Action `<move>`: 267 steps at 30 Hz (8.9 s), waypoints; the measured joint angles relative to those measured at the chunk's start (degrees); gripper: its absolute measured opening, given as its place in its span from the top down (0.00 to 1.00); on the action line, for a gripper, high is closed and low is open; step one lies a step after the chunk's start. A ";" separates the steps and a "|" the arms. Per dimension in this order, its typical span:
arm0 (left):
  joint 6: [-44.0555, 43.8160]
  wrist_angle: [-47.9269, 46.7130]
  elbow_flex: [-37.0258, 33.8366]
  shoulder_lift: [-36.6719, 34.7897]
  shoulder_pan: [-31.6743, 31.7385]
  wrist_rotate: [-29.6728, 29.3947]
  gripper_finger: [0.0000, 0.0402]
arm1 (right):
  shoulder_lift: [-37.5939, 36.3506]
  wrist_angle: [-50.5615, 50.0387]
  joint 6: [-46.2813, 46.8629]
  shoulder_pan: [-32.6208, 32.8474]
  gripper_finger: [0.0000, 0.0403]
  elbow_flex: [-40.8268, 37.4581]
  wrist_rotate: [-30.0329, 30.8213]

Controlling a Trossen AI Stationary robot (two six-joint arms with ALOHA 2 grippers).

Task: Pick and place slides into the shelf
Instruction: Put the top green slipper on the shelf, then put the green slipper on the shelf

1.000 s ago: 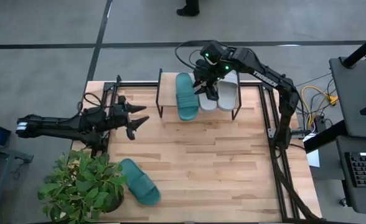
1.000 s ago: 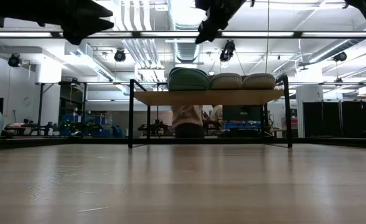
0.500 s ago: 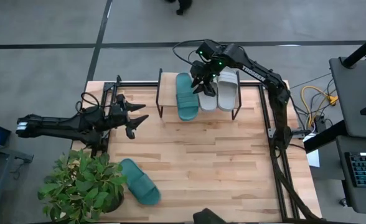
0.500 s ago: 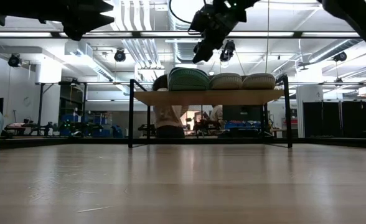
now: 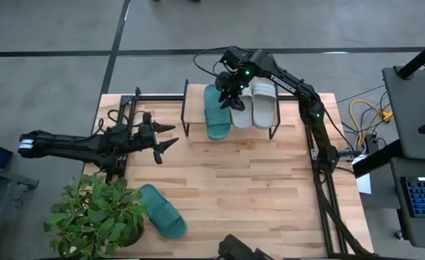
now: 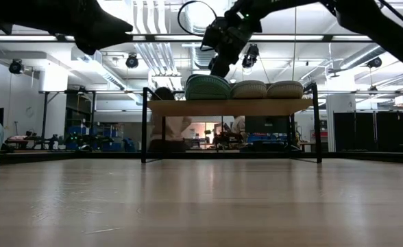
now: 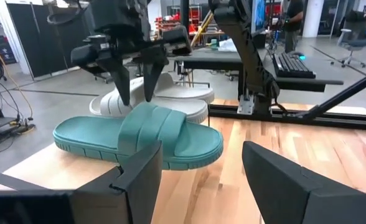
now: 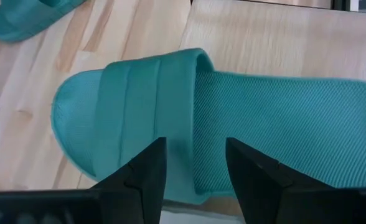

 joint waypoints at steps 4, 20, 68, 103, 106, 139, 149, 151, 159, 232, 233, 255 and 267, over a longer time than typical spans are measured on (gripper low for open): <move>0.00 0.00 -0.04 0.14 0.00 0.00 0.48 | -0.04 0.19 0.67 0.00 0.61 0.07 0.00; -0.03 0.09 -0.04 -0.48 0.00 0.00 0.48 | -0.08 -2.67 1.25 0.00 0.62 0.07 0.04; -0.07 -0.99 -0.19 0.13 0.02 0.00 0.48 | 0.30 -2.39 15.49 1.31 0.98 0.45 1.30; -1.55 -1.36 -0.22 0.13 0.00 0.00 0.48 | -1.20 -6.41 10.32 1.52 0.97 0.47 3.99; -1.55 -1.40 -0.21 0.09 0.00 0.01 0.48 | -1.20 -6.33 10.28 1.51 0.94 0.46 3.97; -1.66 -1.36 -0.17 0.14 0.00 0.02 0.48 | -18.59 4.98 9.12 9.72 0.63 -0.27 3.63; -10.48 -9.96 1.46 0.10 0.00 10.47 0.48 | -30.53 10.51 9.65 18.72 0.63 -14.24 16.24; -13.89 -13.42 2.11 0.24 0.00 14.42 0.48 | -33.27 14.36 11.24 19.29 0.63 -19.38 18.67; -26.10 -26.94 4.57 0.44 0.00 25.30 0.48 | -44.87 34.32 14.50 19.67 0.63 -42.47 23.75; -57.14 -15.82 4.65 39.80 -19.32 54.05 0.72 | -59.06 77.78 8.82 27.89 0.63 -77.53 23.62; -56.74 -15.75 4.52 39.58 -19.32 54.72 0.77 | -59.06 77.78 8.84 27.89 0.63 -77.53 23.62; -52.75 -16.01 5.02 23.65 -14.72 57.81 1.00 | -56.89 81.02 -0.39 32.77 0.63 -77.44 13.07; -46.16 -15.84 9.58 13.80 -11.95 50.00 1.00 | -49.26 86.47 -26.53 49.67 0.61 -77.22 39.50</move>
